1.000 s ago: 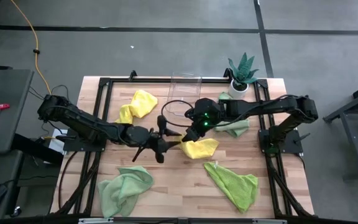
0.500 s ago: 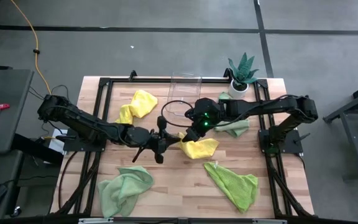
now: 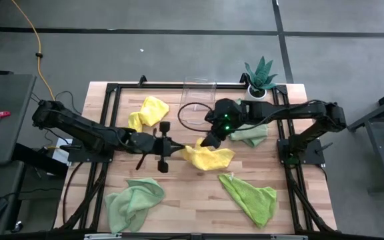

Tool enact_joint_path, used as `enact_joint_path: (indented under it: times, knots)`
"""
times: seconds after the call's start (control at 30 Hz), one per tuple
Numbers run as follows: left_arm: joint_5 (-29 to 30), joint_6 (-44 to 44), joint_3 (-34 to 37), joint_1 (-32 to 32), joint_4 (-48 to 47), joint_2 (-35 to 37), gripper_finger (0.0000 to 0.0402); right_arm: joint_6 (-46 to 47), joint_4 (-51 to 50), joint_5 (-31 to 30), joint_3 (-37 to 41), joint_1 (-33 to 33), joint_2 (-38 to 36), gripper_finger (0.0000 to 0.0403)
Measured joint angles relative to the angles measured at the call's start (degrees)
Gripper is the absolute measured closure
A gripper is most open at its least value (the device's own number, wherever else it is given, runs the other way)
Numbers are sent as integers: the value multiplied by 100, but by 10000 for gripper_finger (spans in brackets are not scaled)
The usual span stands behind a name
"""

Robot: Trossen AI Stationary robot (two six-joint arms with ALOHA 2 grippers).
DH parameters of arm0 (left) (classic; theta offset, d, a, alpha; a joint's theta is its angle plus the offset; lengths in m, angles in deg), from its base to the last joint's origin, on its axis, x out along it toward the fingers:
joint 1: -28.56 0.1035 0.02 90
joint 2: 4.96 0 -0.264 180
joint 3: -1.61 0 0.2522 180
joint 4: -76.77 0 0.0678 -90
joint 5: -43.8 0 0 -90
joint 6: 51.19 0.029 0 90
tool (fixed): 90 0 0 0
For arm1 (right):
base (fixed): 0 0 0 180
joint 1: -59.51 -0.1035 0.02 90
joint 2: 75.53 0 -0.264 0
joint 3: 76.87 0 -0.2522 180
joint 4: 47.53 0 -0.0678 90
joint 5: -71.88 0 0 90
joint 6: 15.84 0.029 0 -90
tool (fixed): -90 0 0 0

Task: Fold microfiber towels
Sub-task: Fold the right yellow towel

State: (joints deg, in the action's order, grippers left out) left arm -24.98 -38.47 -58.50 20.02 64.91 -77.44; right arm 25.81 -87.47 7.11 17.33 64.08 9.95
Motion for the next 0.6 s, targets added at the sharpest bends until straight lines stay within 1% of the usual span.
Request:
enact_joint_path:
  times: [0.03, 0.13, 0.2, 0.3, 0.5, 0.53, 0.6]
  knots:
    - [-81, -343, -4, 1, -216, 101, 401, -217, -185, -43, -1, 13, -55, 275]
    - [-505, -1488, -5, 0, -857, 327, 401, -851, -911, -473, -1, -10, -82, 248]
    - [-787, -2130, -7, 0, -1303, 377, 401, -1284, -1429, -745, 1, -71, -63, 237]
    - [-1068, -2858, 0, -4, -1702, 316, 402, -1765, -1643, -1154, 160, -192, 10, 231]
    - [-1756, -4029, 251, -72, -1840, -27, 402, -2133, -1041, -1206, 866, -282, 3, 229]
    - [-1876, -4228, 301, -85, -1949, -72, 402, -2189, -817, -1228, 1016, -282, 3, 229]
    - [-2018, -4577, 347, -98, -1862, -277, 402, -2238, -328, -1271, 1320, -282, 3, 229]
